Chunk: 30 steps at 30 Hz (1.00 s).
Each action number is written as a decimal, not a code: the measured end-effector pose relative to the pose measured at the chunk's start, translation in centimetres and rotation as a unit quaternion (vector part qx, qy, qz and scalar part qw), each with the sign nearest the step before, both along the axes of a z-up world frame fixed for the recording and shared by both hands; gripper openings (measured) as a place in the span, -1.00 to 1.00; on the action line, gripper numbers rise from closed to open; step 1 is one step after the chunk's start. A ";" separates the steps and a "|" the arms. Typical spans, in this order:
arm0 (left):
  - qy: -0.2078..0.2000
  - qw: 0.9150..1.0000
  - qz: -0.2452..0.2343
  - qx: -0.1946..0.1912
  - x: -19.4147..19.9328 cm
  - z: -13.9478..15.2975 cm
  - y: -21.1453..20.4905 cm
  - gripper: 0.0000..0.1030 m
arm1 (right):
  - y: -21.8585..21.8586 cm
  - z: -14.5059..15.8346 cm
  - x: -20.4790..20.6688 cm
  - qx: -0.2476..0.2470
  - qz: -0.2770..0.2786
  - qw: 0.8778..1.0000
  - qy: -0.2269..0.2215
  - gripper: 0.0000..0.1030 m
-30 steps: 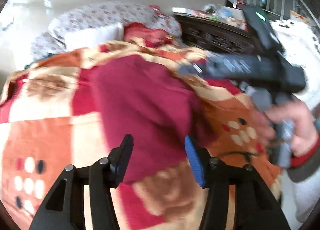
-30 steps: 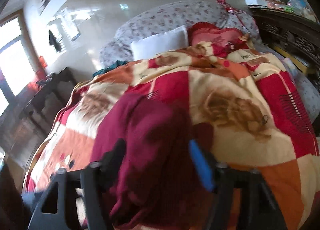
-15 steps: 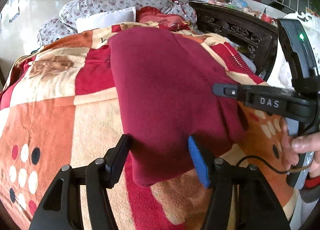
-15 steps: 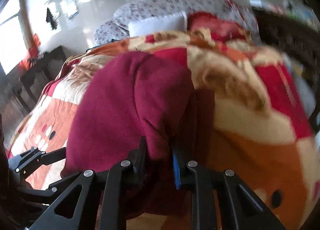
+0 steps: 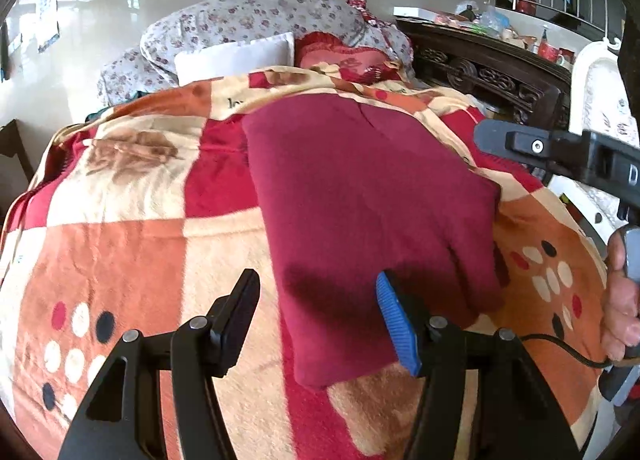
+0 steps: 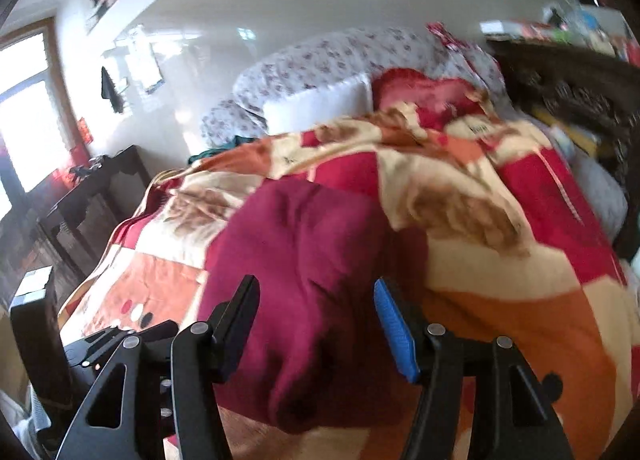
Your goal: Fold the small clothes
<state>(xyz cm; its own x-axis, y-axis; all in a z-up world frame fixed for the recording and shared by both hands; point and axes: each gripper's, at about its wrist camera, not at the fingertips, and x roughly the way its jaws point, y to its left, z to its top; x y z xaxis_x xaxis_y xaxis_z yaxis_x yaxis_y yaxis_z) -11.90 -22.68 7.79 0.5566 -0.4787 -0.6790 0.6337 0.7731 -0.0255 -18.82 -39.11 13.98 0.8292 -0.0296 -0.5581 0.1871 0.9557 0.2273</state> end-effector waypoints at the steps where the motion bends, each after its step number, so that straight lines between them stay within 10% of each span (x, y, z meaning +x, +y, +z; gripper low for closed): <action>1: 0.000 1.000 0.004 -0.001 0.3 0.1 0.0 0.17 | 0.3 0.0 0.5 -0.011 0.003 1.000 0.004 0.23; 9: 0.025 0.999 0.013 -0.025 3.0 -0.6 0.0 0.44 | -2.0 -6.0 4.5 -0.027 -0.018 0.995 0.092 -0.03; 13: 0.055 0.995 0.015 -0.076 4.6 -0.5 1.6 0.69 | -4.3 -5.6 2.1 0.027 -0.043 0.998 0.040 0.74; 19: 0.118 0.985 0.026 -0.125 7.6 -1.9 2.2 0.79 | -5.9 -6.9 2.2 0.057 -0.042 0.996 0.046 1.00; 26: 0.151 0.979 -0.007 -0.139 7.5 -3.8 0.2 0.93 | -7.1 -9.5 3.9 0.157 -0.007 0.986 0.054 1.00; 30: 0.169 0.975 -0.028 -0.139 7.4 -4.5 -0.8 0.65 | -6.3 -9.7 3.8 0.172 0.012 0.984 0.039 0.47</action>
<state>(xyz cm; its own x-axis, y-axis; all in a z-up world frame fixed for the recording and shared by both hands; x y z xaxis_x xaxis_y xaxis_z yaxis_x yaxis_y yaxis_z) -4.54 -23.51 3.26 0.2918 -0.6929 -0.6594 0.5936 0.6717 -0.4432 -14.98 -45.43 4.33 0.7817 0.1919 -0.5934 0.1946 0.8290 0.5243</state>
